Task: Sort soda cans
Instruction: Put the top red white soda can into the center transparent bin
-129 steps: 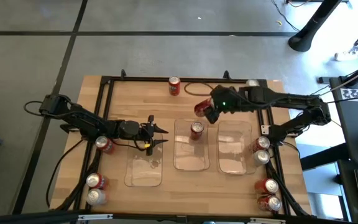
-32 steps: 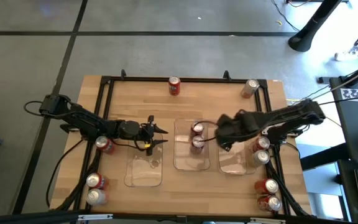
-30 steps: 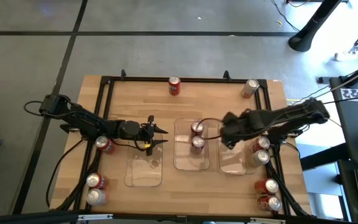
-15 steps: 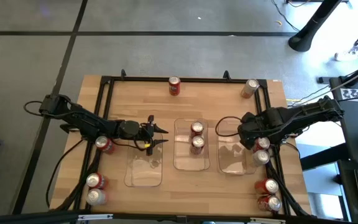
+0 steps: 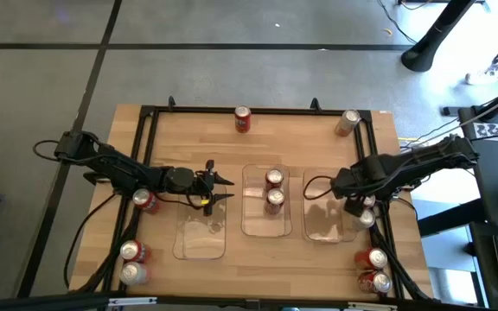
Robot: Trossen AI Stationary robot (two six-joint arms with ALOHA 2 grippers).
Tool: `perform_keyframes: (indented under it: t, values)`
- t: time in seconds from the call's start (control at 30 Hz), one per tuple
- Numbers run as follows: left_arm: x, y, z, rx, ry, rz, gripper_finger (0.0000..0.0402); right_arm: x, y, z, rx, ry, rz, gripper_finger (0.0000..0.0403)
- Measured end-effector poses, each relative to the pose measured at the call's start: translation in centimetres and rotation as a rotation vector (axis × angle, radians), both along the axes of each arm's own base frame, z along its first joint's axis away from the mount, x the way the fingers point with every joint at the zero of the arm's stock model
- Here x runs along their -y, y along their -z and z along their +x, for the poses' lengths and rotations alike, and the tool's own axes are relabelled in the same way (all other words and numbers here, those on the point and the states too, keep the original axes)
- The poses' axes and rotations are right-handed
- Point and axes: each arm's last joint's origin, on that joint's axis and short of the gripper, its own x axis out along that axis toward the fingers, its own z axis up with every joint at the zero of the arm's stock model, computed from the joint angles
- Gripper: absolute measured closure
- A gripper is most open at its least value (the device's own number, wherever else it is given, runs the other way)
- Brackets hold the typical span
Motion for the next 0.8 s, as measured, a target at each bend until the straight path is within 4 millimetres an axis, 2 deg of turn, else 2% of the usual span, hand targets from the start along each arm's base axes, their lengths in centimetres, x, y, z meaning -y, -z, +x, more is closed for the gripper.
perform_keyframes:
  t: [0.4, 0.8]
  values:
    - [0.0, 0.0, 0.0, -0.001, 0.0, 0.001, 0.0238, 0.2, 2.6, -1.0, -0.107, -0.065, 0.015, 0.0017]
    - [0.0, 0.0, 0.0, -0.001, 0.0, 0.0, 0.0238, 0.1, 2.7, -0.7, -0.083, -0.062, 0.039, 0.0017]
